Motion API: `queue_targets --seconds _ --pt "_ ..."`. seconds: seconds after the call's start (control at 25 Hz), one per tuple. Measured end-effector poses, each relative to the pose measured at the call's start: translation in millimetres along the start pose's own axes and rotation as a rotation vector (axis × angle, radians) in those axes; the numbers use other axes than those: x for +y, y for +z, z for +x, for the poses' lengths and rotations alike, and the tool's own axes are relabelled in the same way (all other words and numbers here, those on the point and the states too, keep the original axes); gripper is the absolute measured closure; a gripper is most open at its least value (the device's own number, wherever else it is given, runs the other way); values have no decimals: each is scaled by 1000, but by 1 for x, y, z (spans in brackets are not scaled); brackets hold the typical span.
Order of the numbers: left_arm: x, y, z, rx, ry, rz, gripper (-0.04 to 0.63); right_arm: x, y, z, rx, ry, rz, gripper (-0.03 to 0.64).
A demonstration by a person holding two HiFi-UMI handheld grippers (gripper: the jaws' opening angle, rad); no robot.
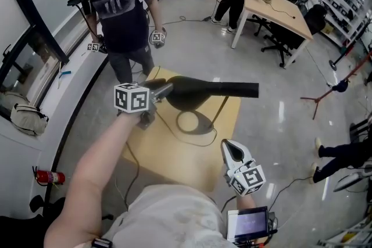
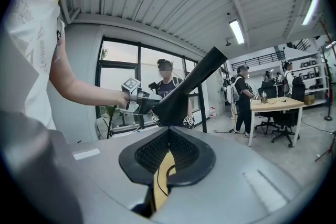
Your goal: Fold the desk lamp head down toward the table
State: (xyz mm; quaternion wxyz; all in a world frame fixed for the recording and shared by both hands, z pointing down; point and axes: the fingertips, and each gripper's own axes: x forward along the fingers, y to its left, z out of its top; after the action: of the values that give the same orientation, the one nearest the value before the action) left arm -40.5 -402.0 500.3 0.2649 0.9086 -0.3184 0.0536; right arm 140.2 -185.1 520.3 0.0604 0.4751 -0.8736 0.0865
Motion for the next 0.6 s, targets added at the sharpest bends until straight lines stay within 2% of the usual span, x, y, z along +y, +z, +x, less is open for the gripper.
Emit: queue_targets --seconds 0.04,0.2,0.6 --pt "-1 -2 1 3 -10 -16 422 0 0 0 1 0 0 604" --pt "-6 -14 8 21 -56 -73 345 -1 -2 -2 3 -3 0 604" --pt "-8 -43 25 45 -80 -143 344 -3 -5 -6 11 -12 0 604"
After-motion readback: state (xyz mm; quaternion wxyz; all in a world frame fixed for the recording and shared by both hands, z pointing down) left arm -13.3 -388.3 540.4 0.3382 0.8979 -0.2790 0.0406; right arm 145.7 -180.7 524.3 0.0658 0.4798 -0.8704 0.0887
